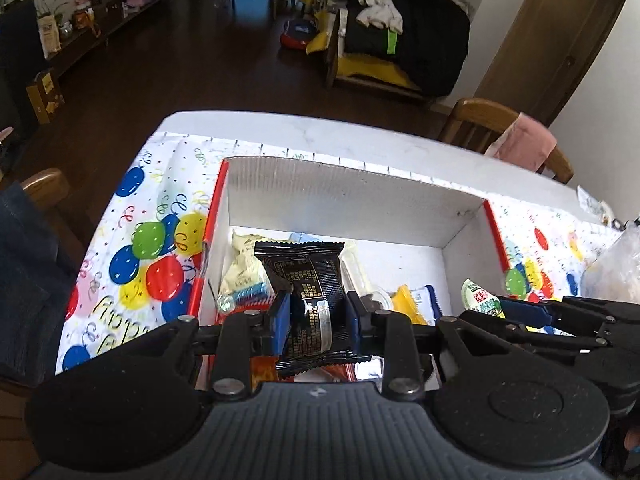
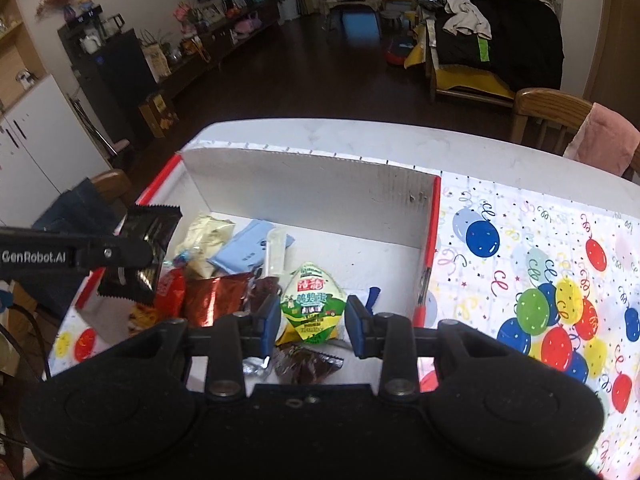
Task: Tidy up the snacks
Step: 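Carry both snacks over the red box and lower them inside, then open both tools to drop the black packet and jelly cup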
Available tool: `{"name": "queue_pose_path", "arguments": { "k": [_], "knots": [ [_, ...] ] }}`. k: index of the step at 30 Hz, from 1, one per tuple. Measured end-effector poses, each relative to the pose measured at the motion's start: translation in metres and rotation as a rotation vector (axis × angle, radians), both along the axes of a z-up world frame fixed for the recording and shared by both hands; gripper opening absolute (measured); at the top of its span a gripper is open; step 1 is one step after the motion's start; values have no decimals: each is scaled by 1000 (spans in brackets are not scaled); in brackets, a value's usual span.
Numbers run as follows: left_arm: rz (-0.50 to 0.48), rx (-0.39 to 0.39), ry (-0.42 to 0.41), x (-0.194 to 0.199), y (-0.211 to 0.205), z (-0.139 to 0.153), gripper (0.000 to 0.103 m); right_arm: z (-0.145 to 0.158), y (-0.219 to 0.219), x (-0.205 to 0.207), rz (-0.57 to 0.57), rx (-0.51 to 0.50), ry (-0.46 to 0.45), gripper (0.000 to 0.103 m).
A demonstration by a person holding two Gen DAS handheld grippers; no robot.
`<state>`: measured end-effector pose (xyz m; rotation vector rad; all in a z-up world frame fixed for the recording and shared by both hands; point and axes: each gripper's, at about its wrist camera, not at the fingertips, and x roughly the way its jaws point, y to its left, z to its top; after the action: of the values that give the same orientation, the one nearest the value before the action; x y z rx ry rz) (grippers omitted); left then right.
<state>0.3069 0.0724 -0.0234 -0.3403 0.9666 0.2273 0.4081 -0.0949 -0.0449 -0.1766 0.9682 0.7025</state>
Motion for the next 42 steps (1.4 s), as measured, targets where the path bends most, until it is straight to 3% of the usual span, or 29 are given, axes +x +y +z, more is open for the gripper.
{"name": "queue_pose_path", "arguments": {
  "k": [11,23,42],
  "knots": [
    [-20,-15,81,46,12,-27,29,-28,30,20,-4,-82,64,33],
    [-49,-9,173,70,12,-49,29,-48,44,31,14,-147,118,33],
    [-33,16,139,57,8,-38,33,-35,33,23,-9,-81,124,42]
  ]
}}
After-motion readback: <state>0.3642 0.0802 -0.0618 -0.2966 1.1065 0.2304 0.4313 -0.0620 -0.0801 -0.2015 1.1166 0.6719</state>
